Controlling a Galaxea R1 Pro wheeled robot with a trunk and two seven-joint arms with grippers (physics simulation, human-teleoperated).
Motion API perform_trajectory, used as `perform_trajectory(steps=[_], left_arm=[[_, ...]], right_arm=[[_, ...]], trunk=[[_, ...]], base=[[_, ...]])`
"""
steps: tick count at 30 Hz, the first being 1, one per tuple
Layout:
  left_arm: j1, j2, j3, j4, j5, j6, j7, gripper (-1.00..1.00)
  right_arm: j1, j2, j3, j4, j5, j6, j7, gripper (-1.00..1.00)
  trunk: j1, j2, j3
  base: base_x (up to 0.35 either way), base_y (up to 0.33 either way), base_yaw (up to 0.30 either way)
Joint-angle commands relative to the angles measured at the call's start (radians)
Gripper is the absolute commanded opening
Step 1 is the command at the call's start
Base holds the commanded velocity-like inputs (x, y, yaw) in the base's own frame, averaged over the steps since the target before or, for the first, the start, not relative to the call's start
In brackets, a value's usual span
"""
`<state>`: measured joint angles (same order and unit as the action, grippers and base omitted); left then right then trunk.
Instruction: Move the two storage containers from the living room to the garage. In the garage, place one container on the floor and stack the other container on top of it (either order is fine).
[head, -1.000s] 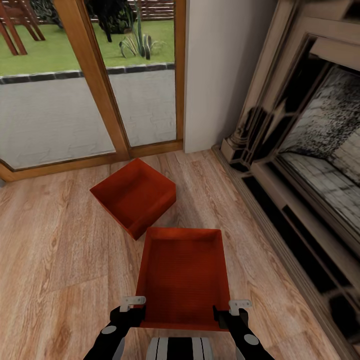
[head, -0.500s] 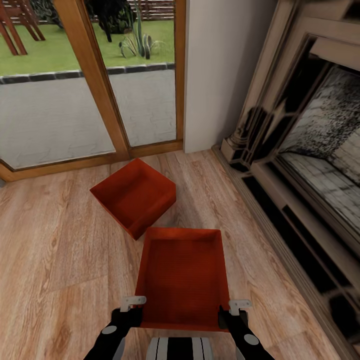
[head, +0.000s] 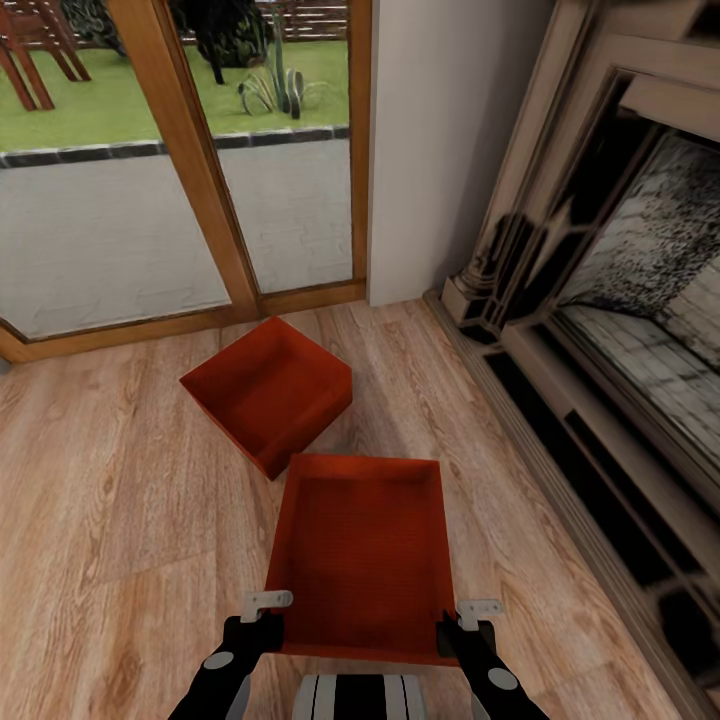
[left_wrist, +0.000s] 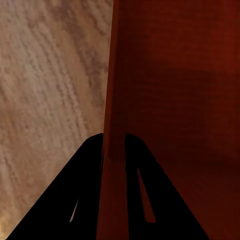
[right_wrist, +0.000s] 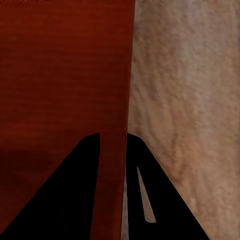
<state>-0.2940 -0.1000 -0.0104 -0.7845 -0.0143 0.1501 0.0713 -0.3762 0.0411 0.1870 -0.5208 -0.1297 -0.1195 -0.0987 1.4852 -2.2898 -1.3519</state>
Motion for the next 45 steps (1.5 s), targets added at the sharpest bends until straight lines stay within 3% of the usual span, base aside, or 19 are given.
perform_trajectory(steps=[1,45], left_arm=[[0.0,0.0,0.001,-0.002,-0.011,0.006,0.007,-1.0],[0.0,0.0,0.001,-0.002,-0.011,0.006,0.007,-1.0]], right_arm=[[-0.001,-0.001,0.008,0.001,-0.013,-0.005,-0.01,-1.0],[0.0,-0.001,0.008,-0.002,-0.009,-0.005,-0.004,-1.0]], trunk=[[0.0,0.0,-0.001],[0.0,0.0,-0.001]], base=[[0.0,0.0,0.0],[0.0,0.0,0.0]])
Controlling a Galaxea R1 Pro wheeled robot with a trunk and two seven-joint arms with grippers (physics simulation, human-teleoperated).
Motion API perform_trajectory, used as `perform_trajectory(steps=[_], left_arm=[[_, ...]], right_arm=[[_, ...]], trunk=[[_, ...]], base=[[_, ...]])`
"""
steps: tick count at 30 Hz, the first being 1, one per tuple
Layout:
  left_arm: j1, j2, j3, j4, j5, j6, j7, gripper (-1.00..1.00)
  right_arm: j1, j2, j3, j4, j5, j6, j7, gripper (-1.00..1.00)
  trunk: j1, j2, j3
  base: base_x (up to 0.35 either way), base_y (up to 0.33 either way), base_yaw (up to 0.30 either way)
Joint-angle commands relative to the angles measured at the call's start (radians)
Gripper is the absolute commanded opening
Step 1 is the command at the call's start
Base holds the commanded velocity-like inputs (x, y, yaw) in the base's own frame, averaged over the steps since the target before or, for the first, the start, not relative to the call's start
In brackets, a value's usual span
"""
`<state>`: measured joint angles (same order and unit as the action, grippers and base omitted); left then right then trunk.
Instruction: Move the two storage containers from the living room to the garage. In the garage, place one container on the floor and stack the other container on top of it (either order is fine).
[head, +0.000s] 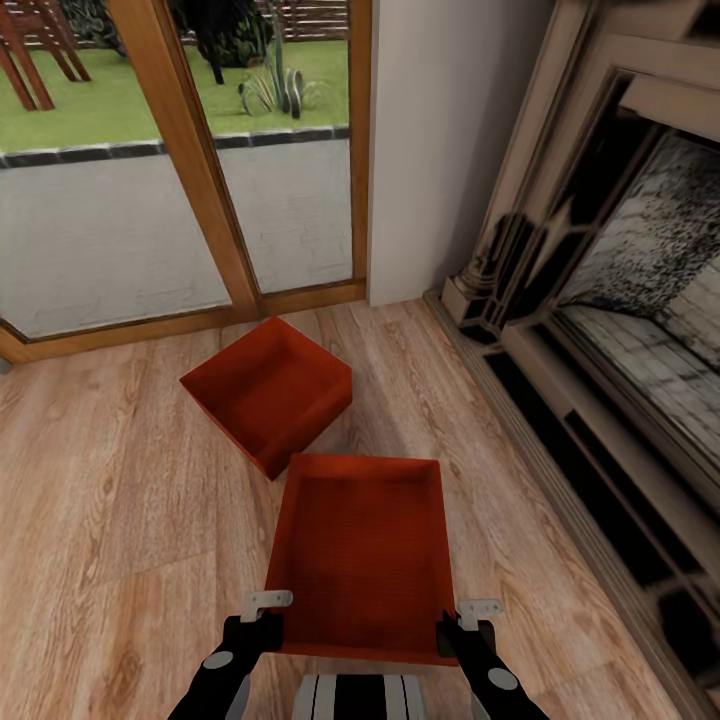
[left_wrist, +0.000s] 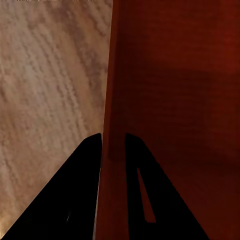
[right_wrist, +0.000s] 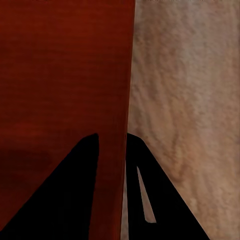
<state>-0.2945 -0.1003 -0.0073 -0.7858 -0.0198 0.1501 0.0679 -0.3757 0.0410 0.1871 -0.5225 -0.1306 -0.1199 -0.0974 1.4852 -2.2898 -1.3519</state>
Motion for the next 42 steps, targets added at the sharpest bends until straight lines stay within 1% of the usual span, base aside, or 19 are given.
perform_trajectory(steps=[1,33,42], left_arm=[[0.0,0.0,-0.002,-0.001,-0.006,0.006,0.01,-1.0],[0.0,0.003,-0.003,-0.003,-0.004,0.018,0.009,-1.0],[0.0,0.002,-0.003,-0.003,-0.003,0.019,0.007,-1.0]], right_arm=[[-0.001,-0.001,0.008,-0.001,-0.008,-0.004,-0.005,-1.0],[-0.001,-0.001,0.007,-0.001,-0.009,-0.007,-0.005,-1.0],[0.0,-0.001,0.007,-0.001,-0.008,-0.007,-0.004,-1.0]], trunk=[[0.0,0.0,-0.001],[0.0,0.0,-0.001],[-0.035,0.063,0.028]], base=[[0.0,0.0,0.0],[0.0,0.0,0.0],[0.0,0.0,0.0]])
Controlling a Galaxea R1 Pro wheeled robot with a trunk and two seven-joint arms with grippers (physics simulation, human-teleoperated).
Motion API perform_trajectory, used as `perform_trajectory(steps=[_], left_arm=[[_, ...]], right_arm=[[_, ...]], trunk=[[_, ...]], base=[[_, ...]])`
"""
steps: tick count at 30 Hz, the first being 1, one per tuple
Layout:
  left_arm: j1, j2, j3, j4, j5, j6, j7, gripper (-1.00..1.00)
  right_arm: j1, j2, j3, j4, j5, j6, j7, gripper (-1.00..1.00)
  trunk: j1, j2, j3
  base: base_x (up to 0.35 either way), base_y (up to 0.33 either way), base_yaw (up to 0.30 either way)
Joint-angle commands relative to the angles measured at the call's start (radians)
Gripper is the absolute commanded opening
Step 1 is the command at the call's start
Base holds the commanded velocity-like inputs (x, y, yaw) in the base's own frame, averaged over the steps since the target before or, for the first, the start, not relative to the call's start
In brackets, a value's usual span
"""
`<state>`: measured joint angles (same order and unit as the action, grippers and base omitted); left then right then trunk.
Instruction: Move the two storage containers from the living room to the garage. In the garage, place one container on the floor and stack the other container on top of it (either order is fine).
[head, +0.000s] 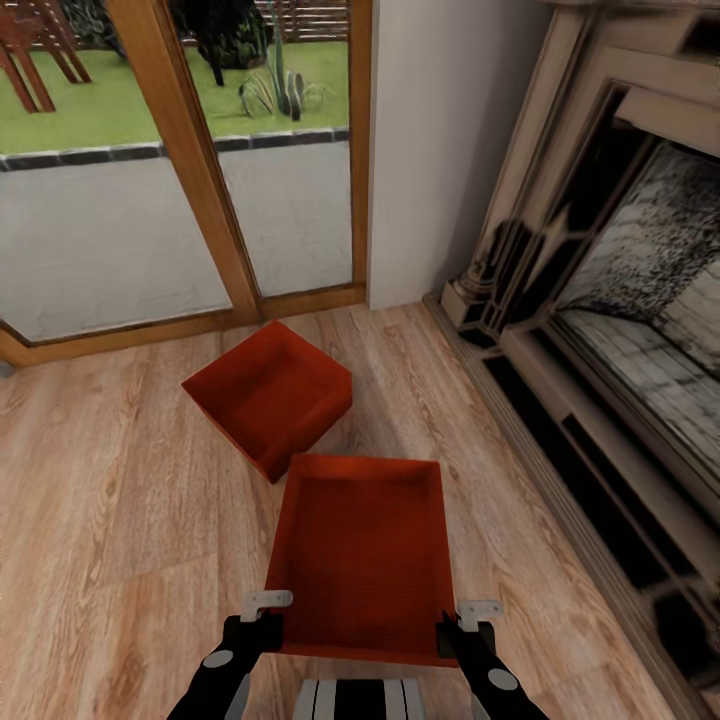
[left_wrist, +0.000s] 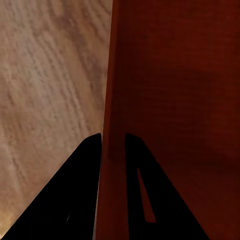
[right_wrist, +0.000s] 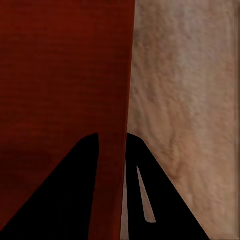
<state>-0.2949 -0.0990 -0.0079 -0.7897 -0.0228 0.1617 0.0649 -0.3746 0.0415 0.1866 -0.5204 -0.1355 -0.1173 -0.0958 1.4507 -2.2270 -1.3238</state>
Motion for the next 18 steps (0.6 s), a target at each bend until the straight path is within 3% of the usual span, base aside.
perform_trajectory(steps=[1,18], left_arm=[[0.0,0.001,-0.003,0.001,0.0,0.007,0.01,-1.0],[0.001,0.001,-0.003,0.001,-0.002,0.007,0.01,-1.0]], right_arm=[[-0.002,-0.002,0.008,-0.003,-0.003,-0.01,-0.005,-1.0],[-0.002,-0.002,0.008,-0.004,-0.003,-0.01,-0.005,-1.0]], trunk=[[-0.004,0.007,0.003],[-0.069,0.126,0.056]], base=[[0.0,0.0,0.0],[0.0,0.0,0.0]])
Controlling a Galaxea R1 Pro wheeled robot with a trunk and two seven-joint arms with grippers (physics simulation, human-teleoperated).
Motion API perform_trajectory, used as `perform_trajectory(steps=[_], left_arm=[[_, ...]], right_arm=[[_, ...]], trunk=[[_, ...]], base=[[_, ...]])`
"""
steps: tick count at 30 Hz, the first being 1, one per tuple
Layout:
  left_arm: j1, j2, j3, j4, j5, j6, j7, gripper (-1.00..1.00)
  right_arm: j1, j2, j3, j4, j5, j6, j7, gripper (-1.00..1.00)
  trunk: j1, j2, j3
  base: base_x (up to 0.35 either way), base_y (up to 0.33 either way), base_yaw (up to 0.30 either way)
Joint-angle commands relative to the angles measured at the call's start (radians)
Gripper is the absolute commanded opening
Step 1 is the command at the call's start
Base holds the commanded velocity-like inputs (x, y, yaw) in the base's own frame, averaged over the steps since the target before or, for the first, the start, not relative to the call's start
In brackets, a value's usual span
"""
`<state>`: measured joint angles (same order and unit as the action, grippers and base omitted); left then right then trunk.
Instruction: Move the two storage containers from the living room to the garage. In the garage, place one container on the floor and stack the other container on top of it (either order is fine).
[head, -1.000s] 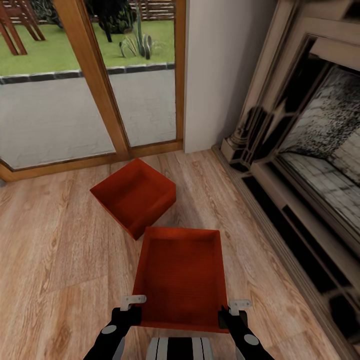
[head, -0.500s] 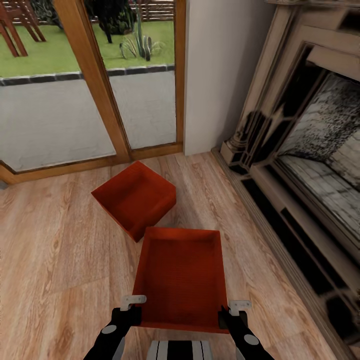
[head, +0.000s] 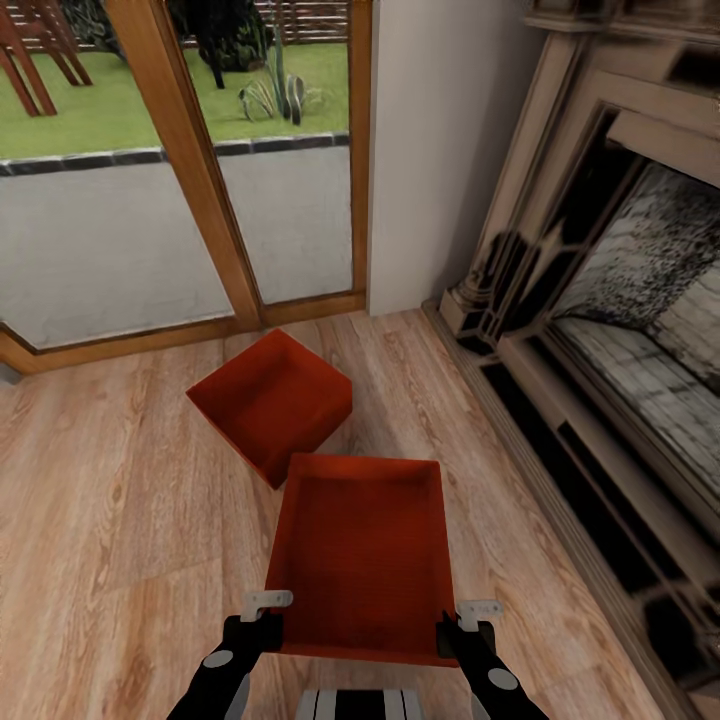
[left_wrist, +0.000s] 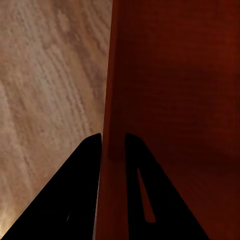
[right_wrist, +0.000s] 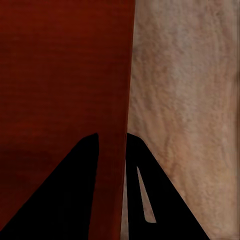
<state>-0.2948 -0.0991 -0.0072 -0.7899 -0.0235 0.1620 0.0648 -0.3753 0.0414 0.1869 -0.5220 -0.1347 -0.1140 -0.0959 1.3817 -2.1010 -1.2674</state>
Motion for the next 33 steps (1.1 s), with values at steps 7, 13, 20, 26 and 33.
perform_trajectory(steps=[7,13,20,26,33], left_arm=[[0.001,0.001,-0.003,0.001,-0.001,0.007,0.011,-1.0],[0.001,0.001,-0.003,0.001,0.0,0.007,0.011,-1.0],[0.0,0.001,-0.003,0.001,0.0,0.007,0.01,-1.0],[0.0,0.002,-0.003,0.001,-0.001,0.007,0.012,-1.0],[0.0,0.002,-0.003,0.001,-0.001,0.007,0.012,-1.0]], right_arm=[[-0.001,-0.001,0.007,-0.003,-0.004,-0.013,-0.005,-1.0],[-0.001,-0.001,0.006,-0.003,-0.004,-0.013,-0.005,-1.0],[-0.001,-0.001,0.006,-0.003,-0.004,-0.013,-0.005,-1.0],[-0.001,-0.001,0.006,-0.003,-0.004,-0.013,-0.005,-1.0],[-0.001,-0.001,0.006,-0.003,-0.005,-0.013,-0.005,-1.0]], trunk=[[-0.027,0.049,0.029],[-0.05,0.091,0.057],[-0.077,0.14,0.09],[-0.1,0.182,0.118],[-0.127,0.231,0.151]], base=[[0.0,0.0,0.0],[0.0,0.0,0.0],[0.0,0.0,-0.011],[0.0,0.0,-0.058],[0.0,0.0,-0.061]])
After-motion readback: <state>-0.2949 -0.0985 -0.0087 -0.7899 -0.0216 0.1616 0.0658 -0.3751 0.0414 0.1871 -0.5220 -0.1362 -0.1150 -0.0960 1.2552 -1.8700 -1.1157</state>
